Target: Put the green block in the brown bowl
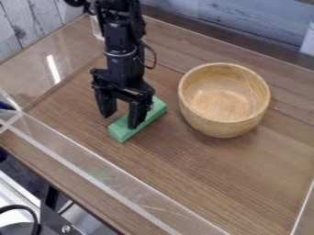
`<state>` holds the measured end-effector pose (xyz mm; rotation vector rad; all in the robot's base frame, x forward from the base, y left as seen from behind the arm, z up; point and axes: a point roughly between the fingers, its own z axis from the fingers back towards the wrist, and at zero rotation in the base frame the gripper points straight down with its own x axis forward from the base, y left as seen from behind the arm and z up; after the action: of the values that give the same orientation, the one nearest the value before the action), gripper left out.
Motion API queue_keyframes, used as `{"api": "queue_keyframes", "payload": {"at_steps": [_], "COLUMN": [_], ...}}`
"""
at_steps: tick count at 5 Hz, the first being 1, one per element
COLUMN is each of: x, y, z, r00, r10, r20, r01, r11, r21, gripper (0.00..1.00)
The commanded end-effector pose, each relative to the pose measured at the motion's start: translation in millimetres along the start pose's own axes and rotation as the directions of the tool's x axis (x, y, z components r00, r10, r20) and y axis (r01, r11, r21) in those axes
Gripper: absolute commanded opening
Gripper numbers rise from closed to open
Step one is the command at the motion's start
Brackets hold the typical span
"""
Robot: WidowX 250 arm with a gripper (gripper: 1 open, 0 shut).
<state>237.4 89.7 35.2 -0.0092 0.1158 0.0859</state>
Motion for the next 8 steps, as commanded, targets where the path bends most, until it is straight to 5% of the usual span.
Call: {"api": "queue_keyframes", "payload": {"at_steps": [1, 2, 3, 8], "x": [6.2, 7.1, 8.1, 8.4], "y": [2.1, 1.7, 1.6, -4.3], "z": [4.4, 2.8, 1.4, 29.4], "r00": [1.000, 1.000, 1.000, 0.999], "r10": [0.006, 0.007, 0.010, 0.011], "r20": [0.029, 0.028, 0.028, 0.045], "r01": [-0.006, -0.007, -0.010, -0.009], "r11": [1.000, 1.000, 1.000, 0.999], "r21": [0.004, 0.000, -0.007, -0.044], "gripper": [1.00, 1.00, 0.00, 0.00]}}
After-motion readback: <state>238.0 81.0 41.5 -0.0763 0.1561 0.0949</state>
